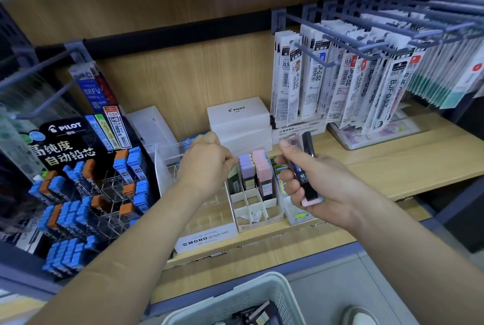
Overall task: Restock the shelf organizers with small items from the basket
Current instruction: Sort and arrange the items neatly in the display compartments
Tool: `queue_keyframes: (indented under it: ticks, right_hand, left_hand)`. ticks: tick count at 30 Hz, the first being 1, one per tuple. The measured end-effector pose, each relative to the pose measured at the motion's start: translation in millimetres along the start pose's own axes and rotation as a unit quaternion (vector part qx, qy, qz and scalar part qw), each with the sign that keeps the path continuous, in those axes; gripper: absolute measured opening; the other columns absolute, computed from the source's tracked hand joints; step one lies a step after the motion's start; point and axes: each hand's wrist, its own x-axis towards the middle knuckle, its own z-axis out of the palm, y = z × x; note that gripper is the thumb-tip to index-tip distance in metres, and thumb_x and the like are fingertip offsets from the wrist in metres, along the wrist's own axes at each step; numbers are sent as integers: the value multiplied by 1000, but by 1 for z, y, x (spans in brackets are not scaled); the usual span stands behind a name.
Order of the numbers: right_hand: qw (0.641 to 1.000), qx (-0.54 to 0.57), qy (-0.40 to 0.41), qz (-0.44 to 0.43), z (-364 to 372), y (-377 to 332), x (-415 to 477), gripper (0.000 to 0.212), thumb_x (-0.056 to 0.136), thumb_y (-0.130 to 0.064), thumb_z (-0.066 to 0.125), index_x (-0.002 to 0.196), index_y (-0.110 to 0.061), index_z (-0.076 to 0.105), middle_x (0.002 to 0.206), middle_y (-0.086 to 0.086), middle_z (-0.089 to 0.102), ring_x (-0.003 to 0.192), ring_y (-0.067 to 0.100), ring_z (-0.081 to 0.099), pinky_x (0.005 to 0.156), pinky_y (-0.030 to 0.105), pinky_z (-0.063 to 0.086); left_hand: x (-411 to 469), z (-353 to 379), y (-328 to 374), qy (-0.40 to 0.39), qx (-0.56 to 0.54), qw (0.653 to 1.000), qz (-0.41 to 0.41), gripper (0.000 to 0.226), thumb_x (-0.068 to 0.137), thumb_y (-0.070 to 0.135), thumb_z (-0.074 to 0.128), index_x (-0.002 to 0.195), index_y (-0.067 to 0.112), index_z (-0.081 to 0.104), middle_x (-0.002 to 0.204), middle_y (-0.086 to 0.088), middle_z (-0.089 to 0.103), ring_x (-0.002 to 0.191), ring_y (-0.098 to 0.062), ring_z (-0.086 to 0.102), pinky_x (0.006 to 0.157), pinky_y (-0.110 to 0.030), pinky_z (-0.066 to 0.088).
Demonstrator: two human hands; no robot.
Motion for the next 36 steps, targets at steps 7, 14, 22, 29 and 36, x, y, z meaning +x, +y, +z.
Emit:
queue_keyframes:
  ticks: [7,14,22,29,36]
  right_hand:
    - [1000,-17,-1,3,1,2,1,32,82,-41,71,90,-11,62,59,1,51,44,10,43,37,15,34]
    - [1000,-22,1,-1,1,2,0,31,82,-40,71,90,-12,62,60,1,51,44,10,43,37,16,34]
    - [1000,-21,3,-1,3,3,1,30,83,-38,72,92,-11,61,59,1,51,43,10,44,36,16,35]
    - [1000,-19,5,-1,4,1,1,30,83,-38,72,92,-12,61,58,1,52,43,9,44,36,16,35]
    - [1000,-18,6,-3,3,0,0,28,83,-38,71,89,-12,62,58,1,51,43,9,43,36,16,34]
  left_hand:
    - [5,-8,2,-45,31,999,4,21,93,31,57,102,22,74,97,-1,46,106,-24,41,82,-31,41]
    - [8,-10,-1,-51,43,995,77,18,91,29,60,100,26,75,94,3,58,97,-20,43,79,-35,46]
    - [7,-13,2,-77,56,993,63,9,88,28,57,96,27,61,87,2,68,90,-24,57,66,-30,41]
    - [6,-18,4,-132,55,988,62,15,82,20,54,79,24,68,73,4,65,85,-24,59,68,-30,49]
    - [13,-21,3,-153,80,981,83,17,89,25,62,99,17,73,96,-3,64,102,-24,50,81,-30,43]
